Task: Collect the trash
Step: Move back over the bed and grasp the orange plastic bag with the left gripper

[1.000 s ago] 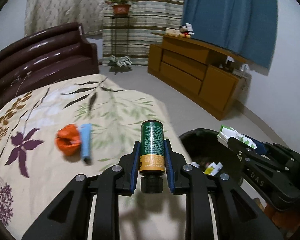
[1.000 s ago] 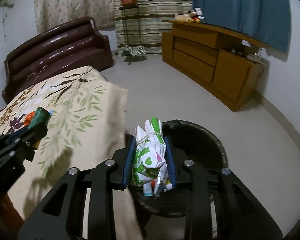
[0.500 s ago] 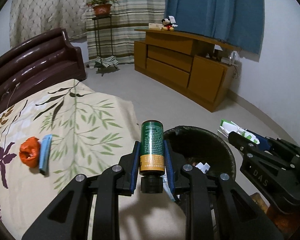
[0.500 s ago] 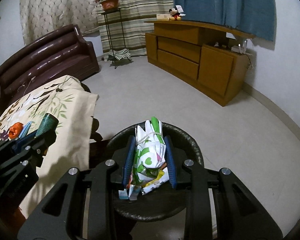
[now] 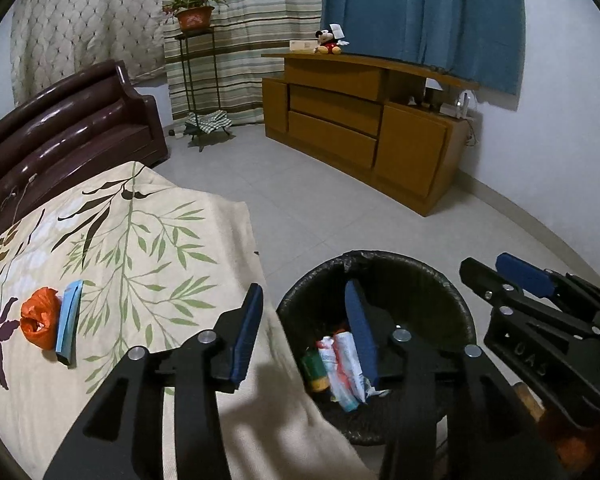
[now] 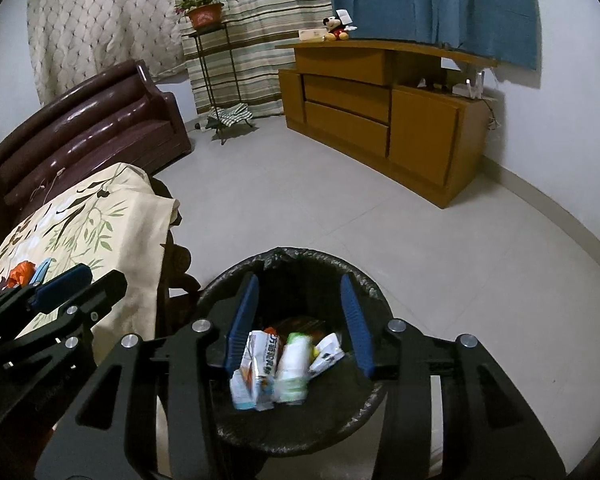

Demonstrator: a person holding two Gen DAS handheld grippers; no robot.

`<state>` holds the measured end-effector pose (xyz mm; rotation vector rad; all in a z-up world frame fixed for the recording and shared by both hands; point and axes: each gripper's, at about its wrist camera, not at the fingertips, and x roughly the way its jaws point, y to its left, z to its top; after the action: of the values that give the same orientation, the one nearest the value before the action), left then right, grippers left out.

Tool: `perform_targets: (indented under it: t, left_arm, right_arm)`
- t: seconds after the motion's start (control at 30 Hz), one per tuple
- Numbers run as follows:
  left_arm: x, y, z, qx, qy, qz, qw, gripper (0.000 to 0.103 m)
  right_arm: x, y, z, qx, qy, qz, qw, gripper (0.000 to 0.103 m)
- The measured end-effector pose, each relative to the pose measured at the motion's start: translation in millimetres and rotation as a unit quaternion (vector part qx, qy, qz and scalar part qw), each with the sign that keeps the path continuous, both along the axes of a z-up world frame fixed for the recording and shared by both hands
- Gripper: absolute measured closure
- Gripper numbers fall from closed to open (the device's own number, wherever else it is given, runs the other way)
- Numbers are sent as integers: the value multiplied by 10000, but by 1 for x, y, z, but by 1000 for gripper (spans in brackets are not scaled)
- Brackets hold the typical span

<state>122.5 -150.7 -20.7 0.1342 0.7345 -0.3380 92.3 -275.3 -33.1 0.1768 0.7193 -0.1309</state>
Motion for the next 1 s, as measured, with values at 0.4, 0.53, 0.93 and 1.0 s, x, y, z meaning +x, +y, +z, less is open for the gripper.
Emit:
perform_targets:
  t: [0.4, 0.53, 0.93, 1.0]
  left_arm:
    - [0, 7, 7, -12, -72, 131, 9999, 44]
    - [-2, 17, 12, -17, -131, 217, 9997, 41]
    - [2, 83, 21, 102, -224, 926, 9954, 38]
    - [4, 96, 22, 118, -231, 1084, 9938, 38]
  right_arm:
    - [0, -4, 0, 5, 4, -23, 10000, 52]
    - [0, -2, -1, -6, 7, 23, 10000, 50]
    - [13, 49, 5, 11, 37, 561, 9984, 47]
    - [15, 60, 7, 22, 31, 672, 9977, 47]
